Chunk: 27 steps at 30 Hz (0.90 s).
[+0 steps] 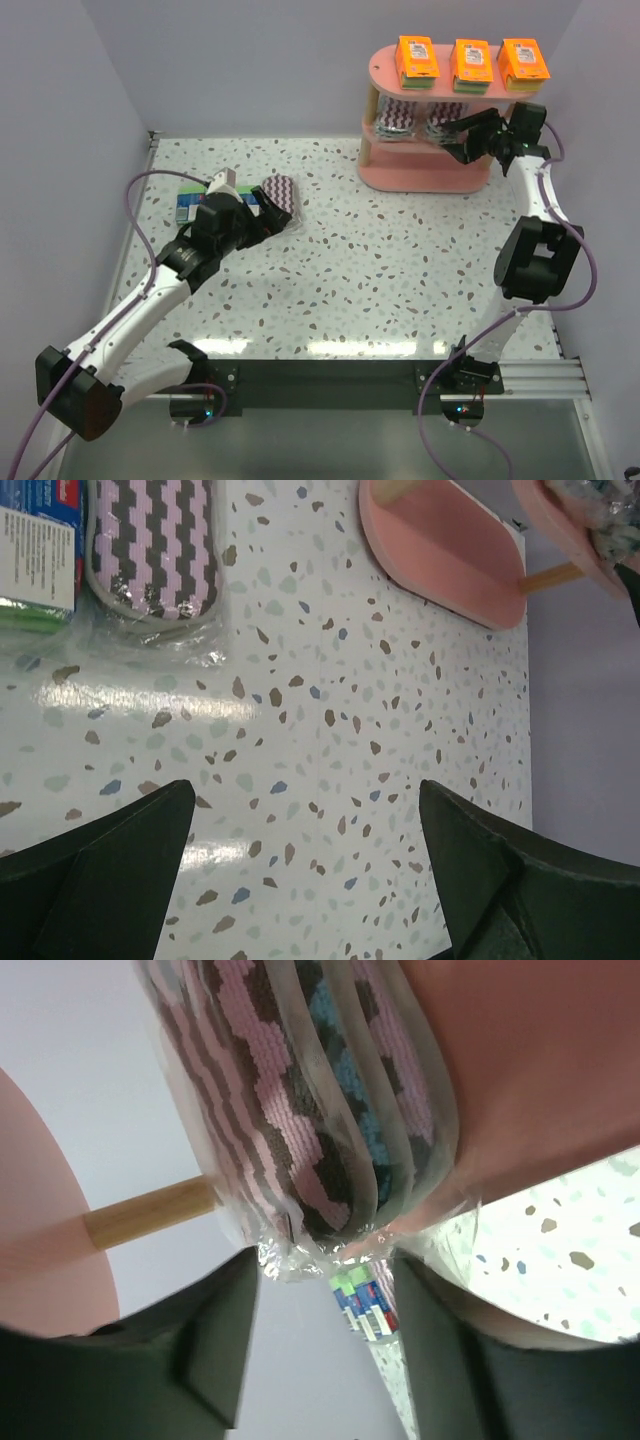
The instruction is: Place and organize the cleaning sponges onto the shelf
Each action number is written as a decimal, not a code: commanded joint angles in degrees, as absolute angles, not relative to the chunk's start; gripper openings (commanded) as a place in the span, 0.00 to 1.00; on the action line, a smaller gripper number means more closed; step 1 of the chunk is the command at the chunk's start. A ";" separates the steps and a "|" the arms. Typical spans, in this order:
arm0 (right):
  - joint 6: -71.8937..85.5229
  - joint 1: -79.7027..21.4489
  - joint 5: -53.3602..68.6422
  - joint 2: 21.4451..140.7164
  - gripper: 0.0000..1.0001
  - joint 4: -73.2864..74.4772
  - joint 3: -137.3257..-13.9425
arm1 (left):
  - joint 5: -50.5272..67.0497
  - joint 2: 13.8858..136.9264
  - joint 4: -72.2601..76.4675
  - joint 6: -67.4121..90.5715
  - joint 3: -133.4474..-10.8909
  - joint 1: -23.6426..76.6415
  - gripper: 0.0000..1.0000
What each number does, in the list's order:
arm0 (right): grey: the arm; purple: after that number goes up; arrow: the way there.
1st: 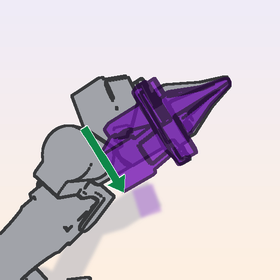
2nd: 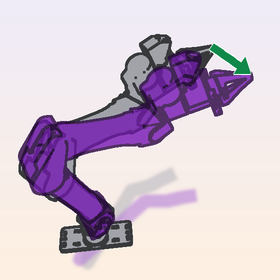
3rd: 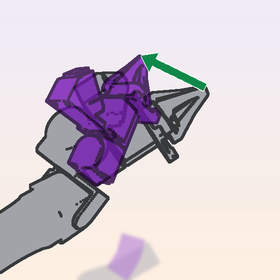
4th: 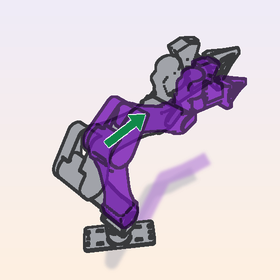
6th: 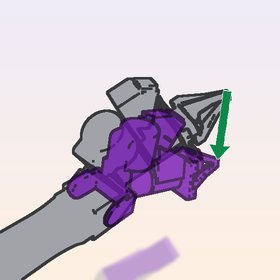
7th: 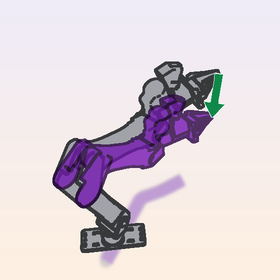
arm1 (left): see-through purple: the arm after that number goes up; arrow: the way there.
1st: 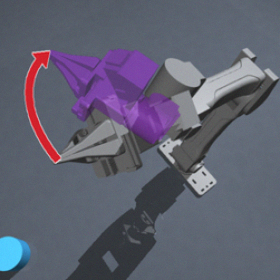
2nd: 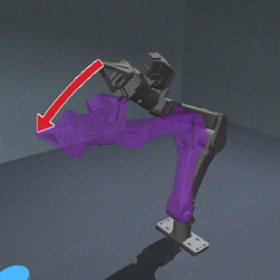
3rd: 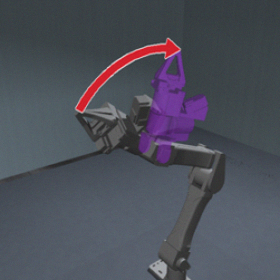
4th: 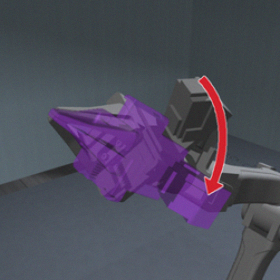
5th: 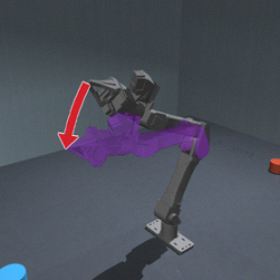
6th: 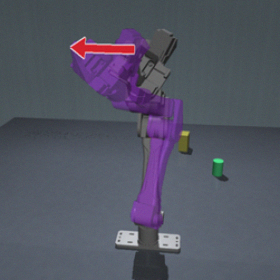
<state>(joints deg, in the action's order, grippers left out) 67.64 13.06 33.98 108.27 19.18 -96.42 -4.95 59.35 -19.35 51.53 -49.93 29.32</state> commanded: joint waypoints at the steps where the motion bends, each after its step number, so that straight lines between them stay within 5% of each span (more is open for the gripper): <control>1: 66.45 12.83 34.63 103.37 0.64 20.13 -95.98 | -2.99 62.30 -17.84 46.59 -55.01 26.82 1.00; 10: 63.73 14.94 31.56 92.21 0.86 25.74 -90.71 | 2.89 73.82 -12.93 39.91 -60.90 19.25 1.00; 19: 54.94 15.56 30.76 74.74 0.88 34.01 -75.87 | 9.05 89.37 -5.97 33.49 -67.47 16.35 0.77; 27: 51.95 10.46 30.15 62.59 0.87 35.06 -56.17 | 6.24 106.15 -10.72 28.13 -80.06 16.44 0.68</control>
